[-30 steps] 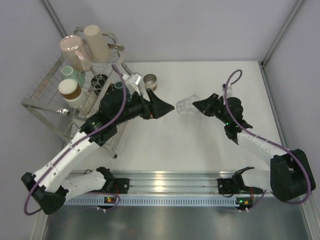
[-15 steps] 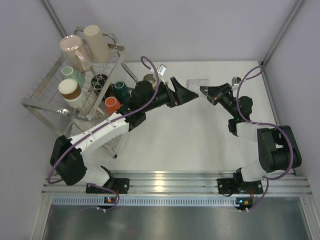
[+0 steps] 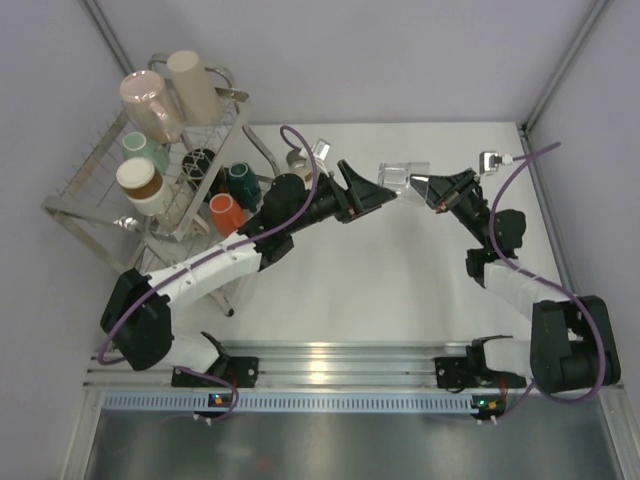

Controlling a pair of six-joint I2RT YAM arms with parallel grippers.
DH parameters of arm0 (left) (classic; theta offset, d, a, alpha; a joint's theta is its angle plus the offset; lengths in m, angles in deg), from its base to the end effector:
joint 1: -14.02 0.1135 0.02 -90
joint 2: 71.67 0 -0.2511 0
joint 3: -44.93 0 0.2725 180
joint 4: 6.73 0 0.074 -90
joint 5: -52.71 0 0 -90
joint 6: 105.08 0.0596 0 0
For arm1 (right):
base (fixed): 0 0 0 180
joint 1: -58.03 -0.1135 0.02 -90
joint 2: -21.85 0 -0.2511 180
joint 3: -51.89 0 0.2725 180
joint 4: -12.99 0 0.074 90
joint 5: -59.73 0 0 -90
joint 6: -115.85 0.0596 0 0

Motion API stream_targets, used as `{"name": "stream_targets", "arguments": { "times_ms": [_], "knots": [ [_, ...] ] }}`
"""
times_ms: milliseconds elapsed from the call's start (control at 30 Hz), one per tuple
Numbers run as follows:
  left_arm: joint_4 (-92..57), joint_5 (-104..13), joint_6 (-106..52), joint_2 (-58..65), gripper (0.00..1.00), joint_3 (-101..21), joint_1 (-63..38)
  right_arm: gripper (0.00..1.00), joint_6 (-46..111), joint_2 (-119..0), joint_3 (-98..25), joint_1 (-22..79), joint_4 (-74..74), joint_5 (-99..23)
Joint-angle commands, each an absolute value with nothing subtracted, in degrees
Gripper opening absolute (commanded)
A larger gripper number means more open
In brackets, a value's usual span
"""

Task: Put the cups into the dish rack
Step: Pass the cup from the right arm to the left

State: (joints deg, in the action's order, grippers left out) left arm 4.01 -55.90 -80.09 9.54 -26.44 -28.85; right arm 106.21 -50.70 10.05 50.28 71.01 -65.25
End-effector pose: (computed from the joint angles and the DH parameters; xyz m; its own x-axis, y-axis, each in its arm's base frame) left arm 0.2660 -0.2729 0.3171 -0.7915 -0.4373 -0.4270 0.3816 0.1920 -0.9042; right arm 0.2809 0.0727 0.2702 -0.5304 0.7430 -0.4081 -0.5512 0.0635 0.8319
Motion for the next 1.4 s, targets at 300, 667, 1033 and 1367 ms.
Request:
{"name": "stream_targets", "arguments": {
  "times_ms": [300, 667, 1033, 1367],
  "knots": [
    [35.01, -57.06, -90.66, 8.39, 0.86, -18.68, -30.36, 0.0, 94.85, -40.46, 13.68, 41.86, 74.45, -62.7],
    [38.65, -54.43, -89.61, 6.02, 0.66, -13.58, -30.36, 0.0, 95.55, -46.44, 19.39, 38.6, 81.91, -60.42],
    [19.16, -42.93, -77.4, -4.77, 0.0, -10.77, -30.1, 0.43, 88.8, -46.09, 22.91, 38.16, 74.55, -60.42],
    [-11.84, -23.25, -69.84, -12.17, 0.0, -13.65, -30.1, 0.47, 86.76, -47.49, 25.46, 38.08, 72.42, -61.73]
  ]
}}
